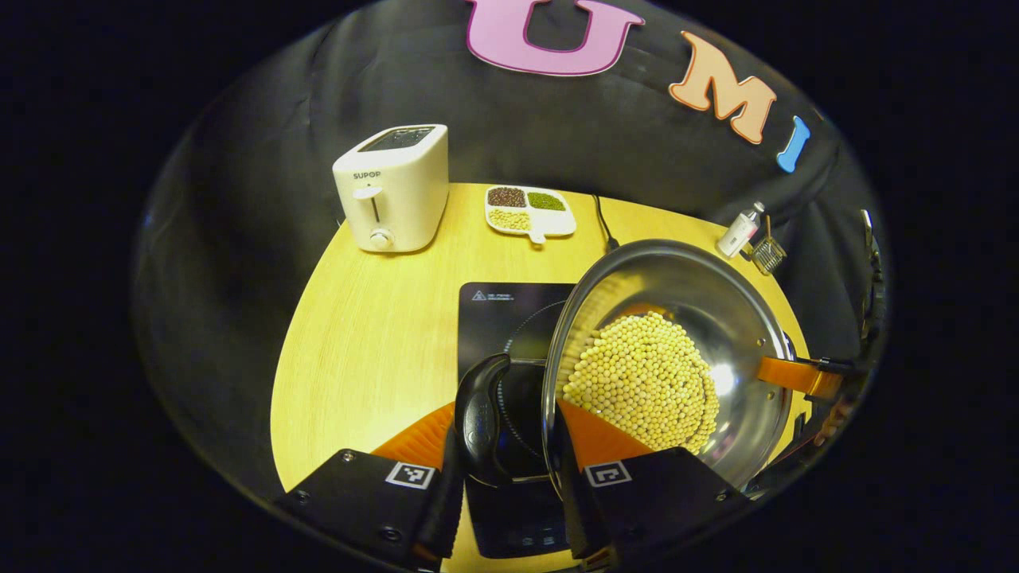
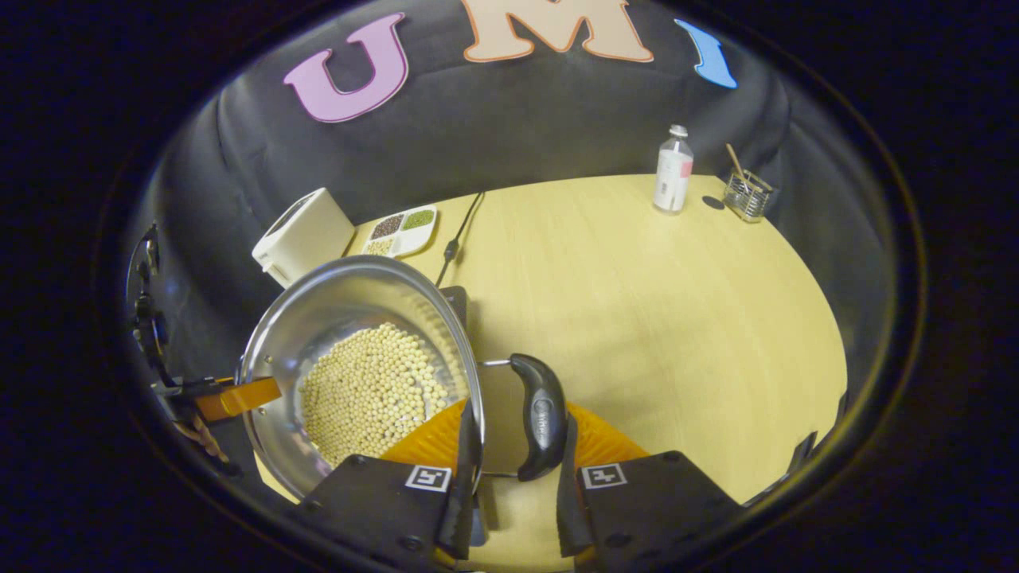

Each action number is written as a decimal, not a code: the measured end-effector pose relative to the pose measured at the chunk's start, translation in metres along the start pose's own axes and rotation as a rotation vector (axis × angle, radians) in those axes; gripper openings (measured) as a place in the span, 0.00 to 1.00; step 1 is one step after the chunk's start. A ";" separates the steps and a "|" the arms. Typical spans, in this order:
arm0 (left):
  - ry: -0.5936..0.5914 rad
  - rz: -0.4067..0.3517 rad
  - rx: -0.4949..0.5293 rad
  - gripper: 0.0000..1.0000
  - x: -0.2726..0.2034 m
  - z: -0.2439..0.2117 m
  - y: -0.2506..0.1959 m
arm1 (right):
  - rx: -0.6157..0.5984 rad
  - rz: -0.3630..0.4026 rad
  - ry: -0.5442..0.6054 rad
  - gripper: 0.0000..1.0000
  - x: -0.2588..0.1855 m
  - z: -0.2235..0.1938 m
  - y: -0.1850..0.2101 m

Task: First push the handle of the pot to place it horizontally, then grasp the pot with both hands and set it on the induction cooktop.

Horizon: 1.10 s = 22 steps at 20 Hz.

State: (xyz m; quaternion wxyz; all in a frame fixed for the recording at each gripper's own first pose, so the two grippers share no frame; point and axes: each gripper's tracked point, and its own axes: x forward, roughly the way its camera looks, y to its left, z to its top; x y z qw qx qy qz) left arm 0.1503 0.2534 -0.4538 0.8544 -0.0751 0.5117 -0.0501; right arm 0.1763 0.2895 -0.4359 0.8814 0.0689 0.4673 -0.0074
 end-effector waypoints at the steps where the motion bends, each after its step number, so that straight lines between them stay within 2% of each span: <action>1: 0.002 0.002 0.002 0.54 0.002 0.000 0.006 | -0.001 -0.001 0.006 0.45 0.003 -0.001 0.007; 7: 0.014 0.001 -0.005 0.54 0.009 -0.003 0.032 | -0.002 -0.009 0.033 0.45 0.014 -0.007 0.028; 16: -0.019 -0.019 0.019 0.55 0.015 0.006 0.032 | 0.015 -0.008 0.051 0.45 0.021 -0.009 0.032; 17: -0.023 -0.019 0.016 0.57 0.014 0.006 0.033 | 0.018 -0.006 0.050 0.39 0.021 -0.008 0.031; 18: -0.027 -0.019 0.013 0.59 0.015 0.006 0.033 | 0.018 -0.008 0.050 0.39 0.022 -0.008 0.030; 22: -0.039 -0.034 0.013 0.63 0.016 0.005 0.031 | 0.006 -0.018 0.039 0.47 0.021 -0.008 0.028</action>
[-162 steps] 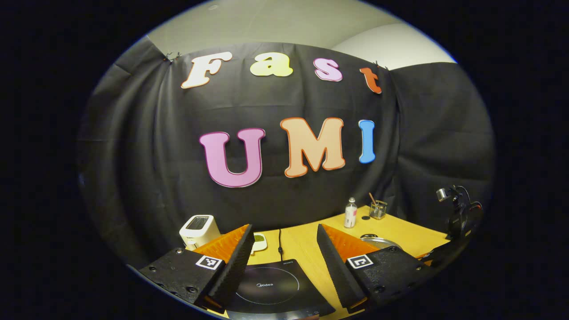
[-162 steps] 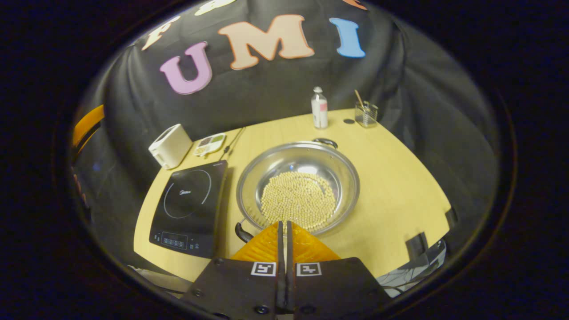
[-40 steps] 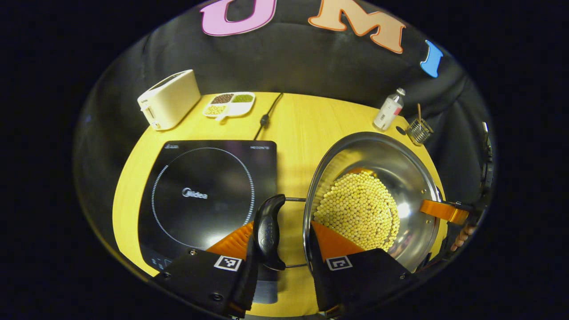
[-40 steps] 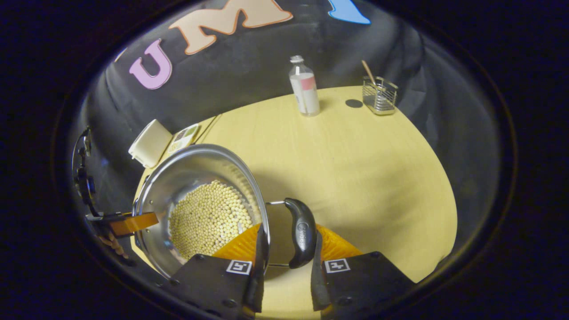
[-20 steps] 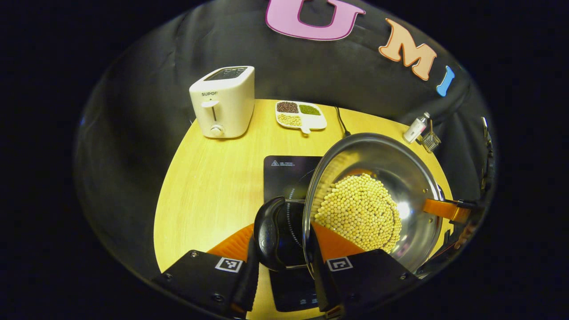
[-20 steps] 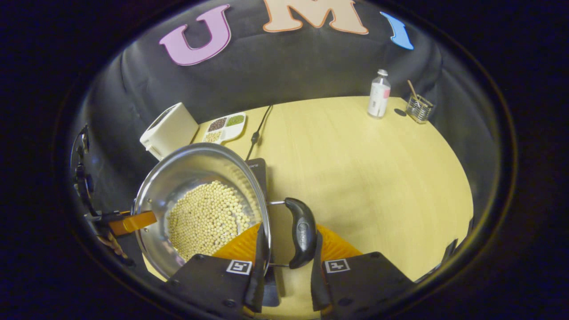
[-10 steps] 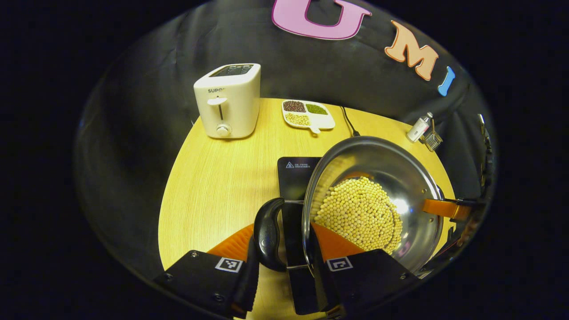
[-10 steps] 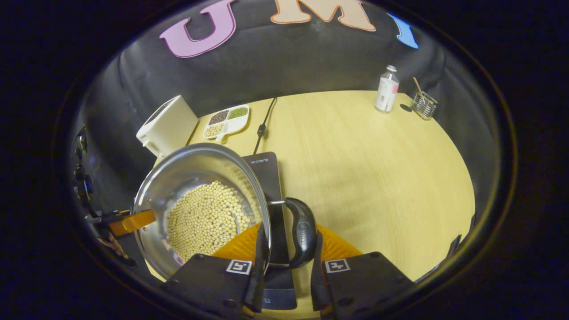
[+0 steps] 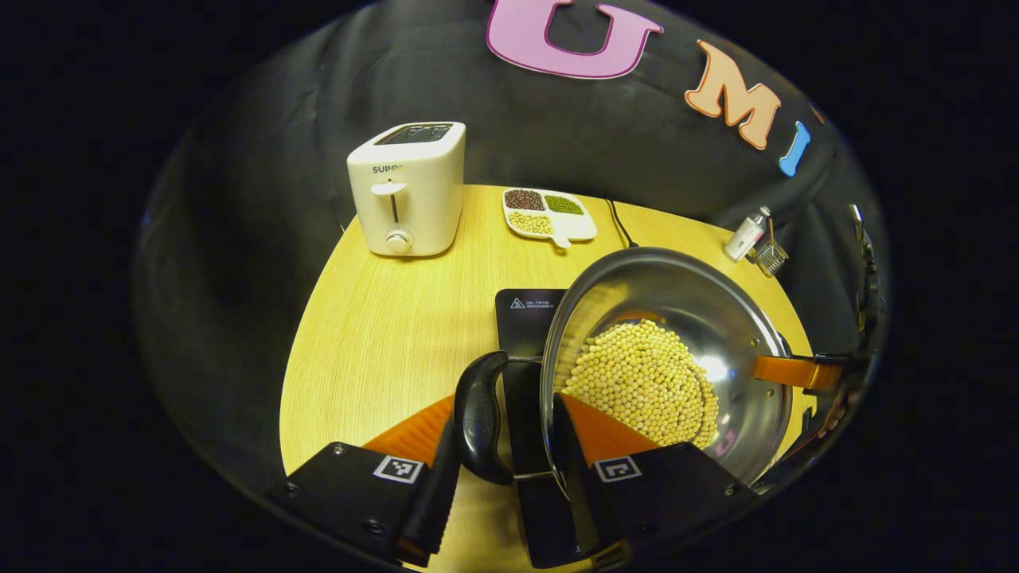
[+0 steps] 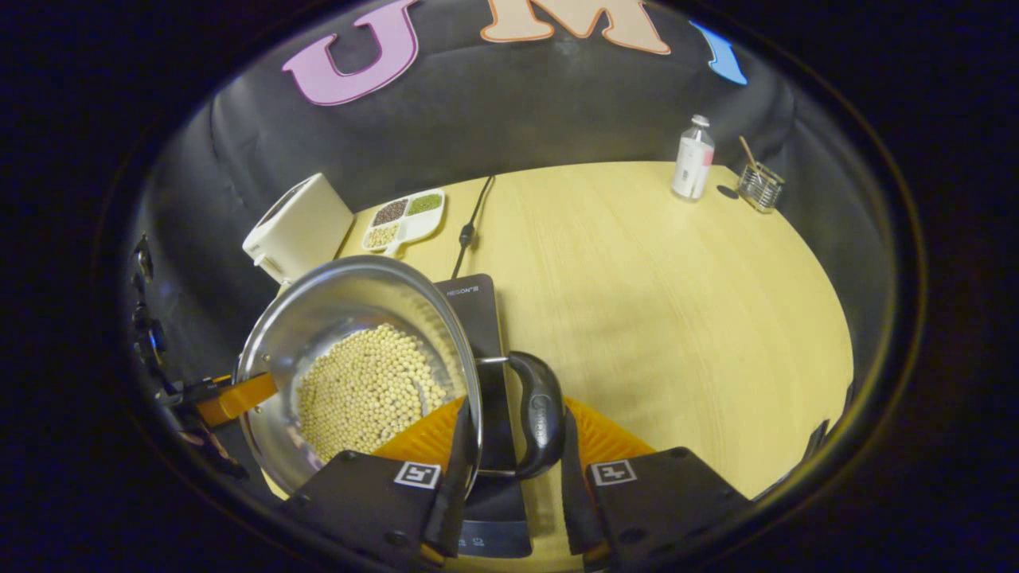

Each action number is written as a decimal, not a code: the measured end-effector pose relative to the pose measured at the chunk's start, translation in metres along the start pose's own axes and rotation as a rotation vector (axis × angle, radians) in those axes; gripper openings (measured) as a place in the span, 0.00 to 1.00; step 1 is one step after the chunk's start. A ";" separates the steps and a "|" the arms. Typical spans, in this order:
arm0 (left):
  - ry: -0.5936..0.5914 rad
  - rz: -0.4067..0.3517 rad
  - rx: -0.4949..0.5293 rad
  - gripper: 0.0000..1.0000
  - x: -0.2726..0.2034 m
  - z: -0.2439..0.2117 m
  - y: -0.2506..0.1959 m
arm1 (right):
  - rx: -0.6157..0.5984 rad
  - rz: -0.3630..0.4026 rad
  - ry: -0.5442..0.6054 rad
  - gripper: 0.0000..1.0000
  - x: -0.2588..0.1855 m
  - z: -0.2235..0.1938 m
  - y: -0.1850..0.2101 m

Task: First push the handle of the pot to place it horizontally, then grasp the pot with both hands and set it on the induction cooktop.

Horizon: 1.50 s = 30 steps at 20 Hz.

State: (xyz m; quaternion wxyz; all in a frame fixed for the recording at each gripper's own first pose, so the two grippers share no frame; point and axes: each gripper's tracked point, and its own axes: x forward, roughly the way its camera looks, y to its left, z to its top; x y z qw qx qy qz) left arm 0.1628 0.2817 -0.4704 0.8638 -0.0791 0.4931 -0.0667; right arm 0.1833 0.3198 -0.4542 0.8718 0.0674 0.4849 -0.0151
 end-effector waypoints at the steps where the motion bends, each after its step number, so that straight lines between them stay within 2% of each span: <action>1: 0.014 -0.003 -0.005 0.66 -0.001 -0.005 -0.001 | -0.004 -0.004 -0.001 0.51 0.000 0.000 -0.001; 3: 0.036 0.008 -0.009 0.74 -0.004 -0.016 0.001 | -0.008 -0.010 -0.011 0.55 -0.002 0.001 -0.002; 4: 0.025 0.010 -0.014 0.87 -0.008 -0.015 0.001 | -0.005 -0.006 -0.021 0.59 -0.005 0.003 -0.001; 6: -0.005 0.030 -0.022 0.86 -0.014 -0.012 0.003 | 0.008 -0.014 -0.049 0.63 -0.013 0.010 -0.008; 8: -0.025 0.056 -0.019 0.87 -0.020 -0.011 0.007 | 0.022 -0.001 -0.052 0.78 -0.016 0.011 -0.010; 9: -0.041 0.065 -0.021 0.93 -0.024 -0.008 0.008 | 0.028 0.008 -0.055 0.80 -0.019 0.012 -0.011; 11: -0.065 0.089 -0.021 0.89 -0.030 -0.005 0.010 | 0.028 0.009 -0.072 0.81 -0.025 0.016 -0.016; 12: -0.075 0.100 -0.019 0.90 -0.034 -0.003 0.011 | 0.027 0.012 -0.077 0.87 -0.027 0.015 -0.016; 14: -0.103 0.121 -0.008 0.92 -0.041 0.002 0.012 | 0.026 0.013 -0.092 0.92 -0.034 0.016 -0.019; 18: -0.152 0.139 0.031 0.92 -0.059 0.010 0.007 | 0.031 0.008 -0.135 0.98 -0.051 0.015 -0.036; 23: -0.213 0.189 0.058 0.92 -0.093 0.013 -0.016 | 0.094 0.049 -0.160 0.97 -0.070 0.011 -0.072; 27: -0.243 0.214 0.031 0.92 -0.119 -0.007 -0.063 | 0.086 0.087 -0.155 0.97 -0.081 0.003 -0.127; 29: -0.194 0.231 0.013 0.91 -0.124 -0.040 -0.095 | 0.079 0.080 -0.133 0.97 -0.091 -0.014 -0.165; 30: -0.197 0.213 0.015 0.92 -0.126 -0.054 -0.118 | 0.073 0.085 -0.154 0.97 -0.095 -0.019 -0.180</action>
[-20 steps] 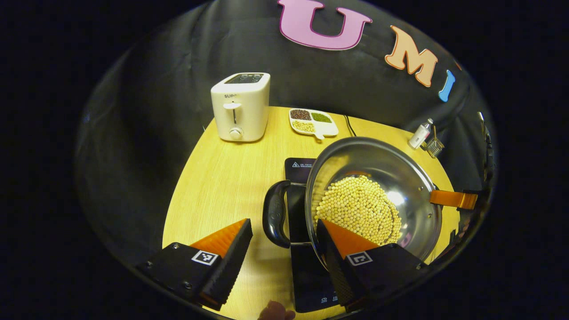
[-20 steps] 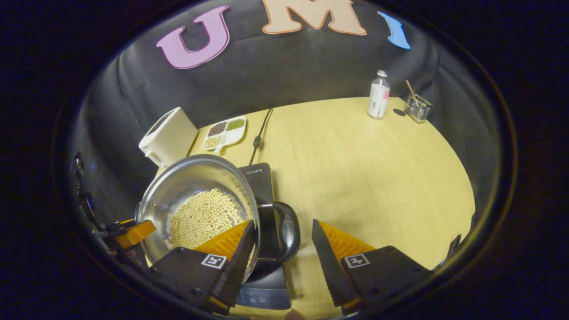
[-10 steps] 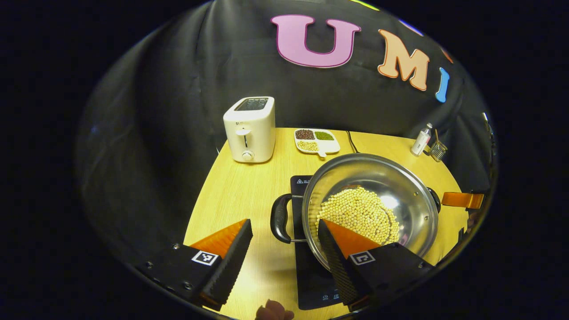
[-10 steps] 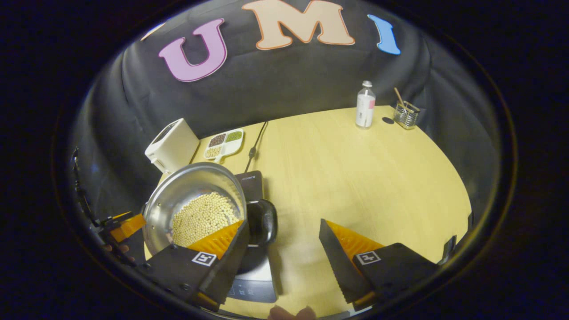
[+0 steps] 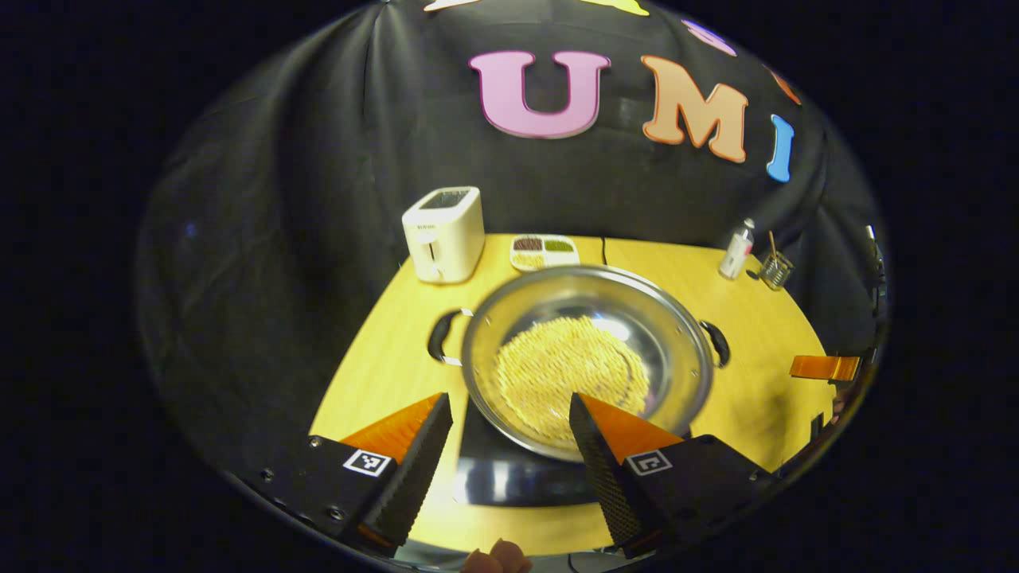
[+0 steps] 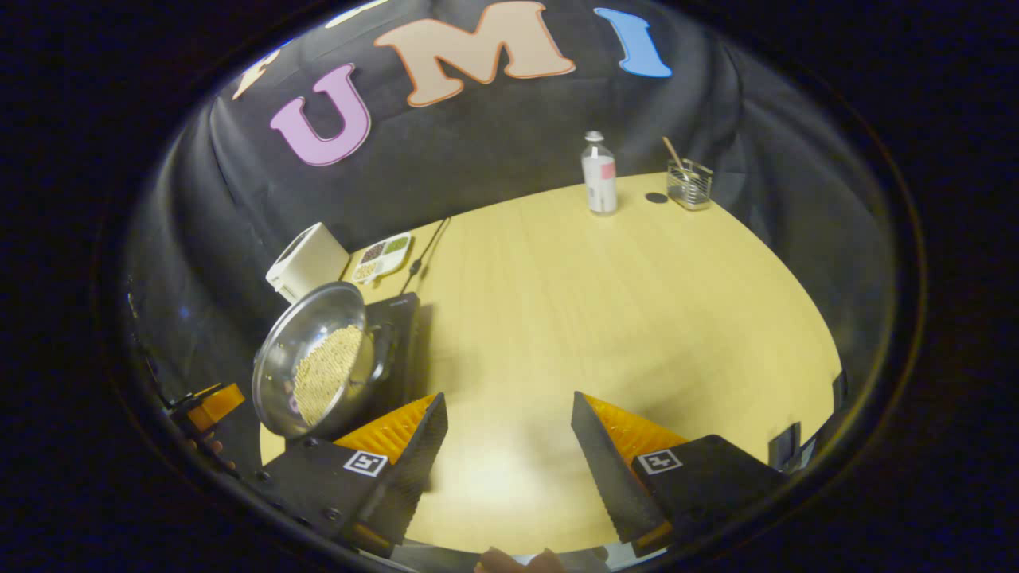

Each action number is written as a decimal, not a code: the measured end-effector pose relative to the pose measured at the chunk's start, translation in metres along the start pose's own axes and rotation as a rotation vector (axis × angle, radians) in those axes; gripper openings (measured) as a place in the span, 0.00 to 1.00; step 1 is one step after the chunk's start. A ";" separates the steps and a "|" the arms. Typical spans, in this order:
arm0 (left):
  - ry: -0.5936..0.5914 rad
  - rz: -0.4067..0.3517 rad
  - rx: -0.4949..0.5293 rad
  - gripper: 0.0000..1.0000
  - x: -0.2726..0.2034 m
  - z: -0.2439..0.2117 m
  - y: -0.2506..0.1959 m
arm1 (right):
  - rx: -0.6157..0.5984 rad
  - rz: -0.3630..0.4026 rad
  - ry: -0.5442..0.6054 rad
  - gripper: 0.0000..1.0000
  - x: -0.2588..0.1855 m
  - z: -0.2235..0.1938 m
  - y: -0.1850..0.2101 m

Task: First push the handle of the pot to place it horizontally, then grasp the pot with both hands and set it on the induction cooktop.

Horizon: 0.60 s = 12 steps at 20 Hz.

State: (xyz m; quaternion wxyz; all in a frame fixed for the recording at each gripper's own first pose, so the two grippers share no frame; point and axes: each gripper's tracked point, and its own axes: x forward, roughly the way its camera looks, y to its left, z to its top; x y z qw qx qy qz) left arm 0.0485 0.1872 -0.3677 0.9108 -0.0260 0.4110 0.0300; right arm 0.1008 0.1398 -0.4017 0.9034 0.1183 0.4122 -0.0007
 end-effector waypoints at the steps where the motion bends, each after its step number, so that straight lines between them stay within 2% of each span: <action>1: 0.007 -0.011 0.008 0.92 -0.005 -0.012 -0.019 | -0.021 -0.006 -0.006 0.97 -0.002 -0.006 -0.019; 3: 0.036 0.015 0.032 0.92 -0.014 -0.043 -0.049 | -0.044 -0.007 0.025 0.94 -0.002 -0.033 -0.053; 4: 0.082 0.024 0.025 0.92 -0.020 -0.061 -0.065 | -0.034 -0.016 0.070 0.97 -0.006 -0.051 -0.069; 5: 0.117 0.007 0.006 0.92 -0.031 -0.078 -0.086 | 0.000 -0.008 0.112 0.94 -0.019 -0.064 -0.080; 6: 0.119 -0.023 -0.011 0.92 -0.039 -0.088 -0.108 | 0.037 0.015 0.093 0.94 -0.032 -0.061 -0.082; 8: 0.138 -0.036 -0.009 0.93 -0.046 -0.097 -0.133 | 0.007 0.005 0.043 0.97 -0.042 -0.050 -0.104; 9: 0.135 -0.026 -0.009 0.93 -0.050 -0.092 -0.140 | -0.010 -0.012 0.044 0.92 -0.044 -0.048 -0.119; 11: 0.060 -0.045 -0.026 0.94 -0.060 -0.057 -0.159 | 0.046 -0.001 -0.001 0.93 -0.066 -0.029 -0.125; 12: 0.004 -0.056 -0.035 0.94 -0.067 -0.031 -0.167 | 0.071 0.008 -0.049 0.97 -0.076 -0.008 -0.122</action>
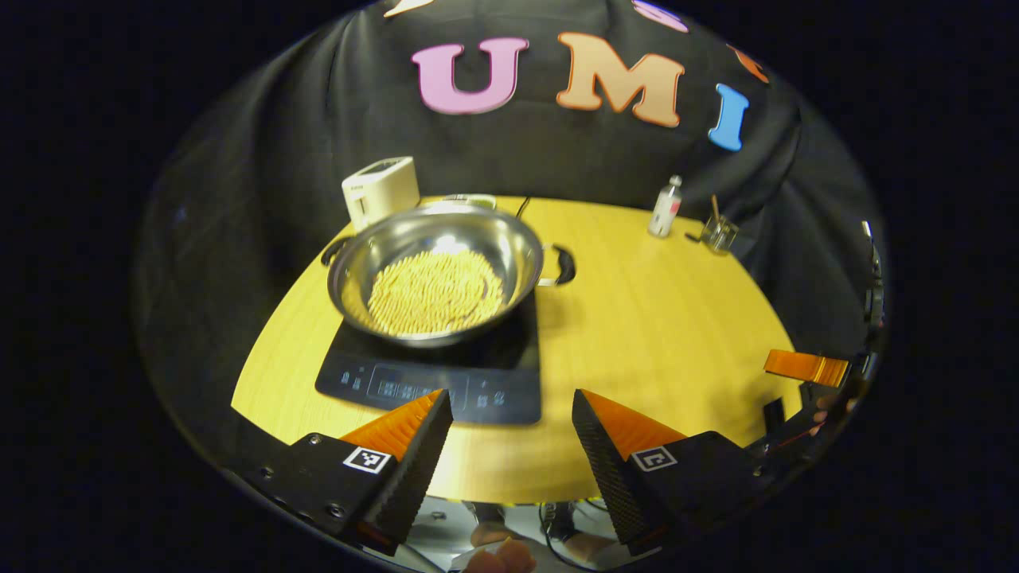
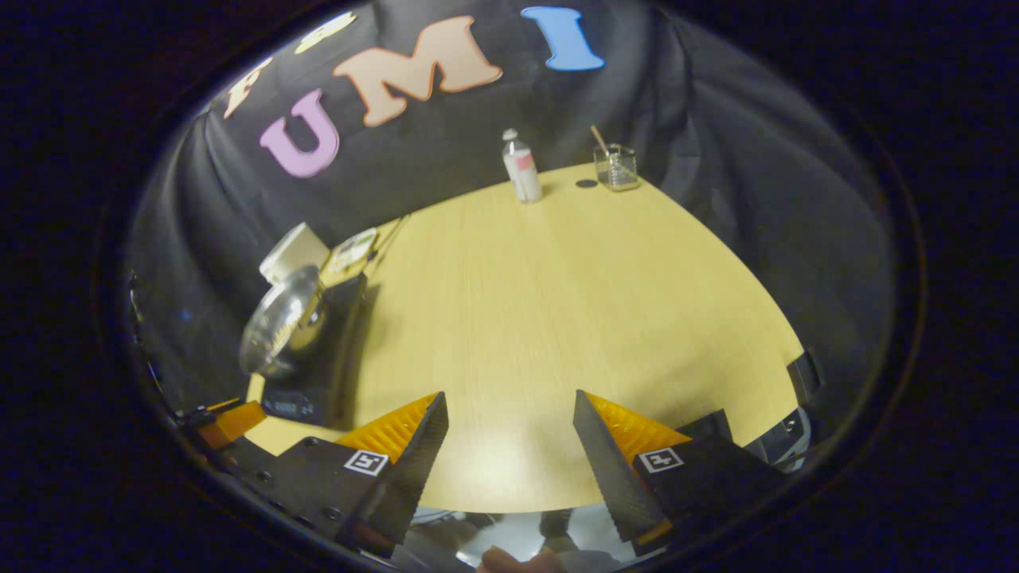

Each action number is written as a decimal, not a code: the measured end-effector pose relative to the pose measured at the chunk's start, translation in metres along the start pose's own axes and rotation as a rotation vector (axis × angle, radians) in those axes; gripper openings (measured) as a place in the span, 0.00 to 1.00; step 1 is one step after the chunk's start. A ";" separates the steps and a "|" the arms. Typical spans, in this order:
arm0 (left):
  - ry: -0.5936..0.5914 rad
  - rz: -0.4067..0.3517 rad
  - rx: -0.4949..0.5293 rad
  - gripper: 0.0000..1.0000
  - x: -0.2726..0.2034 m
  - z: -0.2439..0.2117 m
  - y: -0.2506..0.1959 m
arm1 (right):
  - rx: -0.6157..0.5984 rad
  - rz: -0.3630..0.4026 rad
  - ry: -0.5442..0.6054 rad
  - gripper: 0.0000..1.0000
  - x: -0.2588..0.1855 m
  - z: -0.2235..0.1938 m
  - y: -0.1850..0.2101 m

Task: First push the handle of the pot to place it horizontally, then grasp the pot with both hands and set it on the induction cooktop.

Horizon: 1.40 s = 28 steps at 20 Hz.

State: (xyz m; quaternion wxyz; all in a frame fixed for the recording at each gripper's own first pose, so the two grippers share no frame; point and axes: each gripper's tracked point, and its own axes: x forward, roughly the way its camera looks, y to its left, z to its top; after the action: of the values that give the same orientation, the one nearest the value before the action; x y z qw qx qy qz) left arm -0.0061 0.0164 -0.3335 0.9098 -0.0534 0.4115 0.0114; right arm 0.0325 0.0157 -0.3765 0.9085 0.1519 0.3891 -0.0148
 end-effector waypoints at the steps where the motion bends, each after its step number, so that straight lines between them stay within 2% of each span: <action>1: -0.060 -0.005 -0.009 0.94 -0.012 0.030 -0.008 | 0.009 0.009 -0.045 0.94 -0.015 0.024 0.004; 3: -0.255 -0.032 -0.025 0.94 -0.052 0.109 -0.022 | 0.014 0.051 -0.202 0.94 -0.060 0.082 0.022; 4: -0.377 -0.053 -0.025 0.92 -0.074 0.154 -0.029 | -0.009 0.063 -0.305 0.97 -0.088 0.115 0.031; 5: -0.460 -0.065 -0.023 0.90 -0.097 0.186 -0.035 | -0.044 0.058 -0.384 0.92 -0.114 0.140 0.039; 7: -0.573 -0.038 0.016 0.90 -0.145 0.213 -0.034 | -0.099 0.068 -0.485 0.92 -0.162 0.166 0.059; 9: -0.734 0.011 0.073 0.88 -0.191 0.244 -0.033 | -0.141 0.067 -0.585 0.92 -0.198 0.185 0.070; 11: -0.828 0.018 0.107 0.87 -0.228 0.243 -0.028 | -0.133 0.075 -0.629 0.92 -0.225 0.190 0.077; 13: -0.841 -0.024 0.128 0.87 -0.245 0.225 -0.044 | -0.114 0.096 -0.672 0.92 -0.243 0.191 0.087; 16: -0.808 -0.080 0.114 0.89 -0.246 0.201 -0.050 | -0.163 0.093 -0.788 0.92 -0.269 0.183 0.092; 21: -0.811 -0.094 0.115 0.88 -0.257 0.199 -0.042 | -0.316 0.073 -0.894 0.92 -0.307 0.181 0.124; 24: -0.802 -0.094 0.100 0.89 -0.257 0.193 -0.038 | -0.313 0.093 -0.895 0.92 -0.314 0.180 0.140; 26: -0.802 -0.109 0.091 0.88 -0.258 0.192 -0.038 | -0.332 0.074 -0.897 0.94 -0.316 0.180 0.137; 28: -0.806 -0.093 0.111 0.89 -0.258 0.192 -0.030 | -0.345 0.071 -0.879 0.94 -0.312 0.175 0.138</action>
State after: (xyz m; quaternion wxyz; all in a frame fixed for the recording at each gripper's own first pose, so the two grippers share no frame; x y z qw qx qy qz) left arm -0.0314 0.0128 -0.0114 0.9992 -0.0142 0.0191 -0.0318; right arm -0.0418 0.0688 -0.0046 0.9990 -0.0089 -0.0407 0.0182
